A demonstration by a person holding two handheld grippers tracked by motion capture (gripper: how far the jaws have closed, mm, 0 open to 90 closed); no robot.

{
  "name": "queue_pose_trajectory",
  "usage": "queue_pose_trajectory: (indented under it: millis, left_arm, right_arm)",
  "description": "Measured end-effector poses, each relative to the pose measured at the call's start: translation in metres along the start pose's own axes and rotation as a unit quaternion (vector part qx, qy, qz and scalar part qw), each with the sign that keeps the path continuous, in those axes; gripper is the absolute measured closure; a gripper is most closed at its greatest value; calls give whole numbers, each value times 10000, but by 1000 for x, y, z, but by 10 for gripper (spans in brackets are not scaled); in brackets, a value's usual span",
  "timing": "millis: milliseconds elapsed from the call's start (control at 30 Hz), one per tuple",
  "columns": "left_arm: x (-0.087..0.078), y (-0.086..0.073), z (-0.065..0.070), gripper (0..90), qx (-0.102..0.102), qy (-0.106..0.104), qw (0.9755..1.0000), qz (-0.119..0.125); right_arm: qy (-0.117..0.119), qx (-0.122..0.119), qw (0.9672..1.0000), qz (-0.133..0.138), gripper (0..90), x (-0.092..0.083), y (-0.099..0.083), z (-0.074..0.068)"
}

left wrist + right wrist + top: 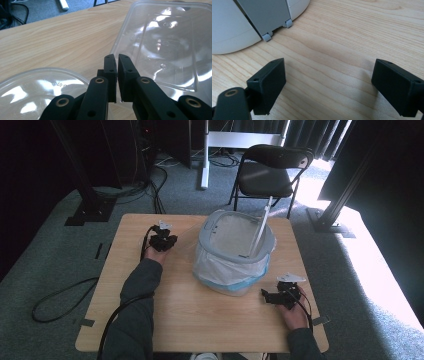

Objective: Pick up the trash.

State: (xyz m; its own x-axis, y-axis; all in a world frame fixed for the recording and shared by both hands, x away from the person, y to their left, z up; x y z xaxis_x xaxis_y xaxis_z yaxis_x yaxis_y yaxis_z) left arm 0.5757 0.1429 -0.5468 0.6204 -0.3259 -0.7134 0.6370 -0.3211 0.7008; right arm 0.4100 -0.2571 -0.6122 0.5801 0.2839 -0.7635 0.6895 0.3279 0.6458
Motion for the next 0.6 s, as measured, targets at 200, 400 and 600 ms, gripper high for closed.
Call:
queue_pose_trajectory:
  millis: [200,400,600]
  left_arm:
    - [-2,-4,5,877,293,178,9994,105]
    - [2,-9,16,857,548,215,9982,-74]
    - [0,-12,16,830,446,182,9988,55]
  right_arm:
    - [1,0,10000,1,114,0,0,0]
    - [-4,3,10000,-1,113,0,0,0]
    - [-3,6,10000,-2,113,0,0,0]
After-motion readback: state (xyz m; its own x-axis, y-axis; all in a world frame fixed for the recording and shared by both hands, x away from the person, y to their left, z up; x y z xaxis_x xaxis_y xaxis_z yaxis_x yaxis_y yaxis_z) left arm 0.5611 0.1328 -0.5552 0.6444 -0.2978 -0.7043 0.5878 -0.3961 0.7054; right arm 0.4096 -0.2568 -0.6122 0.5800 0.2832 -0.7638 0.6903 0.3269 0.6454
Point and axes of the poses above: each handheld gripper's, and its own axes: x roughly forward along the jaws, y roughly out of its top, z roughly to its right, the point moved 9 cm from there along x, roughly forward along the jaws, and after that the axes turned 6 degrees about -z, right-handed, at the moved point
